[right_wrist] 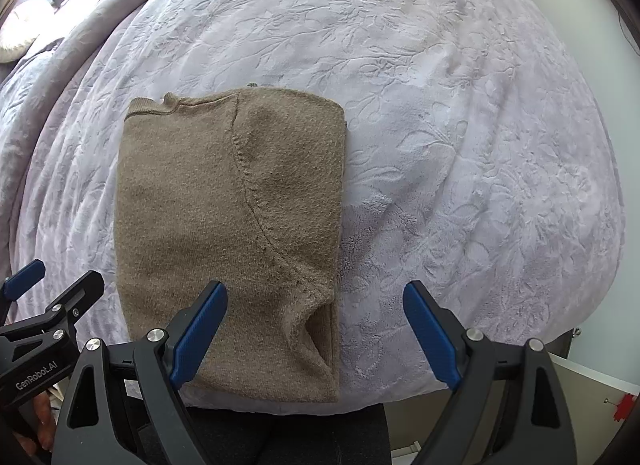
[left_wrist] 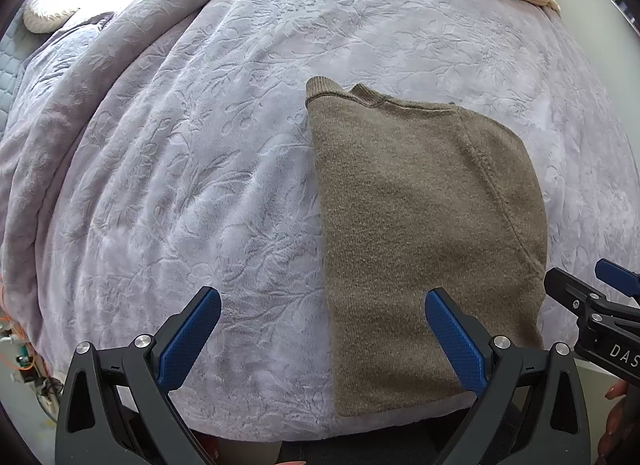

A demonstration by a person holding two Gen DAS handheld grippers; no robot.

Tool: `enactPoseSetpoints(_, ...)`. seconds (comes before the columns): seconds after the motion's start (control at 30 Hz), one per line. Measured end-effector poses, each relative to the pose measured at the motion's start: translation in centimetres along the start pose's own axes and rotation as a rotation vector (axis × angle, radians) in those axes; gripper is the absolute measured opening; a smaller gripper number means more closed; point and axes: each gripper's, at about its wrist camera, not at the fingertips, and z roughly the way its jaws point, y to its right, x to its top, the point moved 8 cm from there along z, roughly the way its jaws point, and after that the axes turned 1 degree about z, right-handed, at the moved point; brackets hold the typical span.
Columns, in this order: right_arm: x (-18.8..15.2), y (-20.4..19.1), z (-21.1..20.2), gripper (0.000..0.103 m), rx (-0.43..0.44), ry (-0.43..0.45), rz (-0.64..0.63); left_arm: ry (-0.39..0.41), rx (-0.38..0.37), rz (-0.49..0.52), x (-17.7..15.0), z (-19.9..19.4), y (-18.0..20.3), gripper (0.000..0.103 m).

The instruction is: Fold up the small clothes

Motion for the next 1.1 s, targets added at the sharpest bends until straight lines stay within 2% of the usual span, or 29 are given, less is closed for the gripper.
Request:
enactPoseSetpoints(0.6,-0.13,-0.13,-0.07,0.091,-0.001,0.001,-0.003,0.002,0.003,-0.001,-0.26,-0.07,0.06,0.102)
enactPoseSetpoints(1.1,-0.11,-0.22,0.02,0.091,-0.003,0.002,-0.015,0.017,-0.031,-0.011,-0.30,-0.26,0.10,0.102)
